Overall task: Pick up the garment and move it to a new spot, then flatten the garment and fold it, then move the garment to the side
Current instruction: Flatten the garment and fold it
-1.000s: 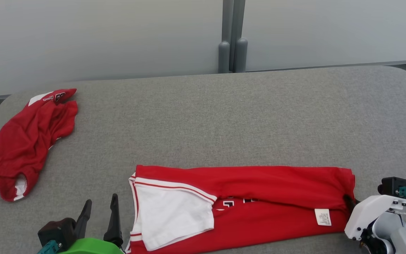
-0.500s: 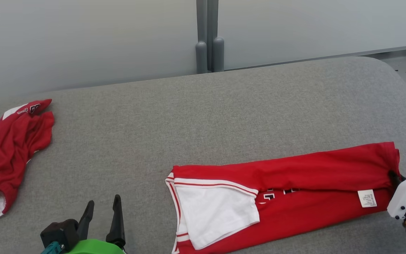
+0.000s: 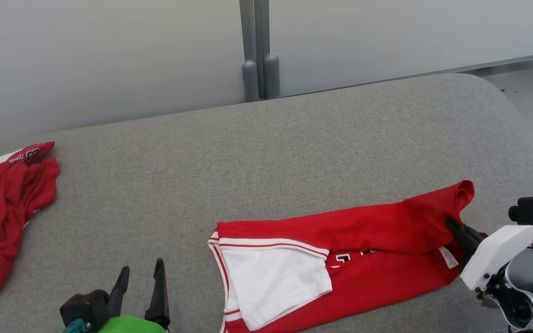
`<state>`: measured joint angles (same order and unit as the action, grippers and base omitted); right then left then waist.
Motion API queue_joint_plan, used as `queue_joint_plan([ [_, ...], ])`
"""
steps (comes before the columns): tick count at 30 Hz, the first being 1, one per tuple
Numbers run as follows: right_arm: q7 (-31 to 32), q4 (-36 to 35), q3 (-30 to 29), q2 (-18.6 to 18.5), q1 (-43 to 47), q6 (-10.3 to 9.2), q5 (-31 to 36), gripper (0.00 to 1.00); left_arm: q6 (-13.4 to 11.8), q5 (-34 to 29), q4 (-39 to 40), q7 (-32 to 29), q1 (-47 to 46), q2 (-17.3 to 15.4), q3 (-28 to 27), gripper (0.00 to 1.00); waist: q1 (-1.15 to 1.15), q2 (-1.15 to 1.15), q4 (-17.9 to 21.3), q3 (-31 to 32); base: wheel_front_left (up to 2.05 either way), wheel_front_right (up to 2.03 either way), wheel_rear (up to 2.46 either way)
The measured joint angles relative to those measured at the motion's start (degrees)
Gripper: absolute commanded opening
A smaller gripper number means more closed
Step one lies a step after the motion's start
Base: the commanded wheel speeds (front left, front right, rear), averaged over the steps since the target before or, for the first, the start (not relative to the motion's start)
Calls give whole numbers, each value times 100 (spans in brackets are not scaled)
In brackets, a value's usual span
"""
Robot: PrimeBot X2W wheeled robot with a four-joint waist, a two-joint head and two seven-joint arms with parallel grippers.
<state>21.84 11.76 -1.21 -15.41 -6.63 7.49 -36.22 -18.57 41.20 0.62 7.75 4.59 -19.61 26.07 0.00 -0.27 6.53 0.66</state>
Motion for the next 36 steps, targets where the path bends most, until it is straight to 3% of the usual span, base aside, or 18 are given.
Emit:
queue_joint_plan([
  [9, 703, -1211, 399, 627, 406, -1, -345, 0, 43, 0, -53, 11, -2, 27, 78, 100, 0, 0, -80, 47, 0, 0, 0],
  [15, 844, -1354, 956, 983, 435, -1, -331, 0, 77, 1, -74, -5, -29, 27, 130, 100, 0, 0, -221, 57, 0, 0, 0],
  [23, 580, -867, 1533, 1215, 256, -1, -318, 0, 109, 1, -108, -12, -66, 27, 171, 100, 0, 0, -441, 50, 0, 0, 0],
  [36, -265, 840, 2699, 1252, -591, -1, -894, 0, 167, -4, -185, -59, -258, 81, 313, 100, 0, 0, -941, 3, 0, 0, 0],
])
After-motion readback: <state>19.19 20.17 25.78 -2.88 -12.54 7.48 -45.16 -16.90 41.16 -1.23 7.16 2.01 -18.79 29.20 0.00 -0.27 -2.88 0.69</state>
